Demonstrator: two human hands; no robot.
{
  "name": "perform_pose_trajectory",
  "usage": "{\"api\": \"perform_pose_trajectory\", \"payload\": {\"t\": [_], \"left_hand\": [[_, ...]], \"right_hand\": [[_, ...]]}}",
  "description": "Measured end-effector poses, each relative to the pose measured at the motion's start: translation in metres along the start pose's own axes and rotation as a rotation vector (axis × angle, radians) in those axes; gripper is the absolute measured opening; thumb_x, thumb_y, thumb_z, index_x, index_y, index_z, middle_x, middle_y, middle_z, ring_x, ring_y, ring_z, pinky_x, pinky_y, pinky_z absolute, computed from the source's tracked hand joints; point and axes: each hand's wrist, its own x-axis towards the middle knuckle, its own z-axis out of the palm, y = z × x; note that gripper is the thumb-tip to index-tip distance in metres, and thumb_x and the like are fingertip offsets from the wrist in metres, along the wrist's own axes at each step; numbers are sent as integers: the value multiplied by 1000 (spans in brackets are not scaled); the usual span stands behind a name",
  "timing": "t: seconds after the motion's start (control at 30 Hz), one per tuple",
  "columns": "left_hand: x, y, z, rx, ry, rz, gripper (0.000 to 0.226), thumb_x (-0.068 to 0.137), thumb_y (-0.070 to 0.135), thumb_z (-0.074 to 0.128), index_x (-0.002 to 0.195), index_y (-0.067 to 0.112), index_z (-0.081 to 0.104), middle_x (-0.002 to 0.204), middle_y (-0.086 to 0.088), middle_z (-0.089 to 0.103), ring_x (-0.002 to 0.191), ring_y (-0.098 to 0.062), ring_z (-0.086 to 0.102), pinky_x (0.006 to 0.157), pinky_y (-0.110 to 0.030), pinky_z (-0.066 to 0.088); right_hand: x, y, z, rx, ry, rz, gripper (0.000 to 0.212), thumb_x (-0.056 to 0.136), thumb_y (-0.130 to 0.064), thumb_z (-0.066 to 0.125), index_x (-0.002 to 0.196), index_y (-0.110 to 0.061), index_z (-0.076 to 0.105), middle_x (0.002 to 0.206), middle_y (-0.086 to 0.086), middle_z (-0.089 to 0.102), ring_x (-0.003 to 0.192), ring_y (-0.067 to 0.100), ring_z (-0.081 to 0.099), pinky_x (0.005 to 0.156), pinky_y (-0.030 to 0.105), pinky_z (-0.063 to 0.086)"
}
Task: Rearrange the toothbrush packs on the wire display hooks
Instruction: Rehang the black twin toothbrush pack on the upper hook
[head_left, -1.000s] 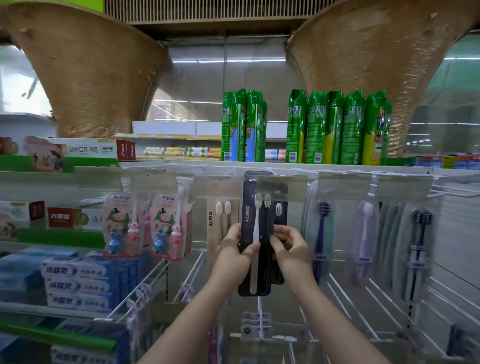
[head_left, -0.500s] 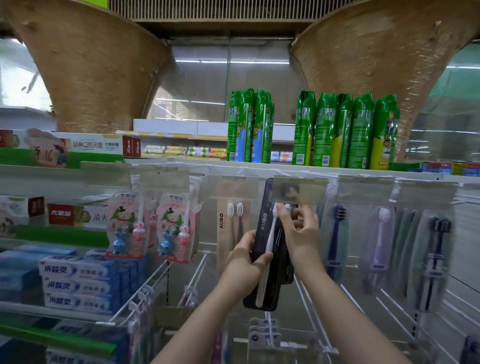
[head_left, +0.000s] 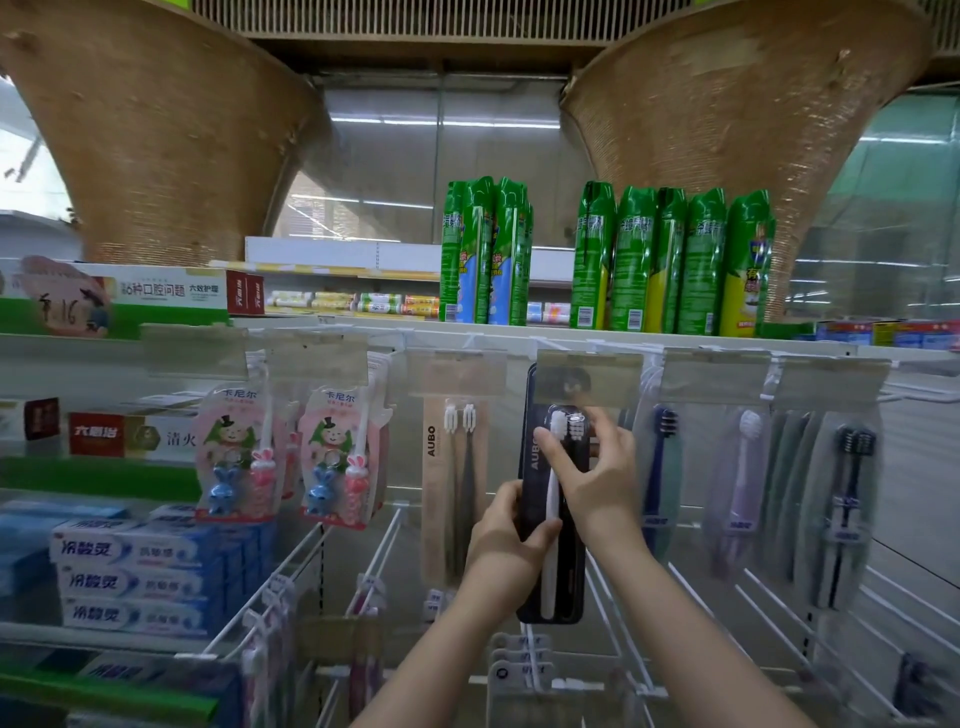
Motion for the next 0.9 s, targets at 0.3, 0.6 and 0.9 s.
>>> {"api": "perform_pose_trajectory", "payload": {"t": [0.3,0.6,0.9], "left_hand": [[-6,5,0,30,25,-30,25,86,18,66,100,31,49,92,15,63,92,-9,62,86,-32,53],[-17,23,12,38,235,-60,35,86,16,64,109,25,40,110,3,58,101,-17,60,88,-37,52],[-51,47,66,59,396,-20,23,90,9,56,109,19,49,108,-3,57,101,-21,59,89,-36,50]], "right_hand": [[-8,8,-4,0,-31,14,53,87,-26,65,135,-30,42,117,-8,39,103,3,41,82,6,35],[-15,18,-30,78,-153,112,56,88,-16,63,137,-24,38,126,-4,49,117,10,47,102,31,41],[-40,38,-103,87,-308,94,26,89,-8,59,111,-22,58,109,-6,60,96,5,58,76,7,45]]}}
